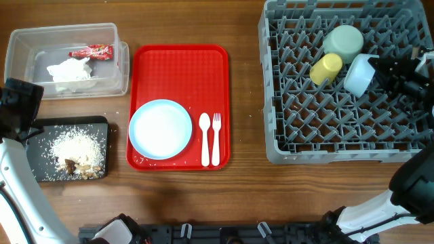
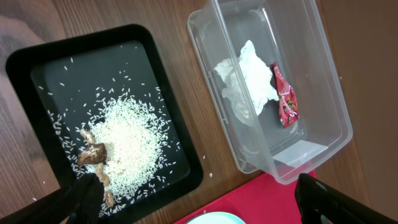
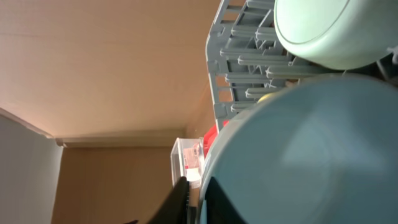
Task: Sort waste into correct bins and load items into the dishwasher rack
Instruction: 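Carry the blue bowl to the rack and set it right of the cup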
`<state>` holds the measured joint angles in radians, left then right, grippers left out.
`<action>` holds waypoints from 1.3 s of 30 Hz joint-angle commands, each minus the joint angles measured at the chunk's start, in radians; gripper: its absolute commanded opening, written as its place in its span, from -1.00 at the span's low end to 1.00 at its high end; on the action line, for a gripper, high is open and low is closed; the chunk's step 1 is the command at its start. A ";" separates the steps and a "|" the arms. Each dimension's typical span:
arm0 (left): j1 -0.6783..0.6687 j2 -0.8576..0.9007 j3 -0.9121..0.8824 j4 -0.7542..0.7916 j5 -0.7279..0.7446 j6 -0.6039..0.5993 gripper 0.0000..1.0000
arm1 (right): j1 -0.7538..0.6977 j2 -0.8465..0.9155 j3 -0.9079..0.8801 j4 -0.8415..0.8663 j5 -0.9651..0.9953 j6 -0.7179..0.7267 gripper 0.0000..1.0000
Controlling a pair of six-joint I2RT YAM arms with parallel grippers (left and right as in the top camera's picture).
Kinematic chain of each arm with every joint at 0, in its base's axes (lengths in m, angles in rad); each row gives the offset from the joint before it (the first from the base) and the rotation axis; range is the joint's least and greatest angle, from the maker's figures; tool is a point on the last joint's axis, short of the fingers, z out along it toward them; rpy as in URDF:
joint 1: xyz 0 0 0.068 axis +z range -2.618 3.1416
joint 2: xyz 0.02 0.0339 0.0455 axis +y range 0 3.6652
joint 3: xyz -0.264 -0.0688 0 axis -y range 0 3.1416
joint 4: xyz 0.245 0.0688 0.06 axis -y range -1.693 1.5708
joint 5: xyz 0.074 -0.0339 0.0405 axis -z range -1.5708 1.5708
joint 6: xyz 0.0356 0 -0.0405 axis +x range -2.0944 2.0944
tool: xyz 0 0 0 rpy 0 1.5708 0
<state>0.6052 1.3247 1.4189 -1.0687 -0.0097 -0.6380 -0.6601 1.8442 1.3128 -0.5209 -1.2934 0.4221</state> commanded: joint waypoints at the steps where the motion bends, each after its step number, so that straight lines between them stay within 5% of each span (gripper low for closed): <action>1: 0.006 -0.003 0.012 0.003 0.001 0.001 1.00 | -0.001 -0.002 -0.006 0.034 -0.011 0.022 -0.69; 9: 0.006 -0.003 0.012 0.003 0.001 0.001 1.00 | 0.001 -0.002 -0.006 0.279 -0.172 0.223 -0.91; 19: 0.006 -0.003 0.012 0.003 0.001 0.001 1.00 | 0.031 0.100 -0.013 0.292 -0.110 0.204 -0.91; 25: 0.006 -0.003 0.012 0.003 0.001 0.001 1.00 | 0.012 0.105 -0.013 0.051 0.220 0.040 -0.91; 30: 0.006 -0.003 0.012 0.003 0.001 0.001 1.00 | -0.010 0.035 -0.011 -0.027 0.278 -0.003 -0.90; 37: 0.006 -0.003 0.012 0.003 0.001 0.001 1.00 | -0.011 -0.160 -0.011 -0.168 0.441 -0.004 -0.07; 39: 0.006 -0.003 0.012 0.003 0.001 0.001 1.00 | -0.011 -0.228 -0.011 -0.216 0.511 -0.003 0.03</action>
<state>0.6052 1.3247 1.4189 -1.0687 -0.0093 -0.6380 -0.6731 1.7329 1.3029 -0.7044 -0.9195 0.4297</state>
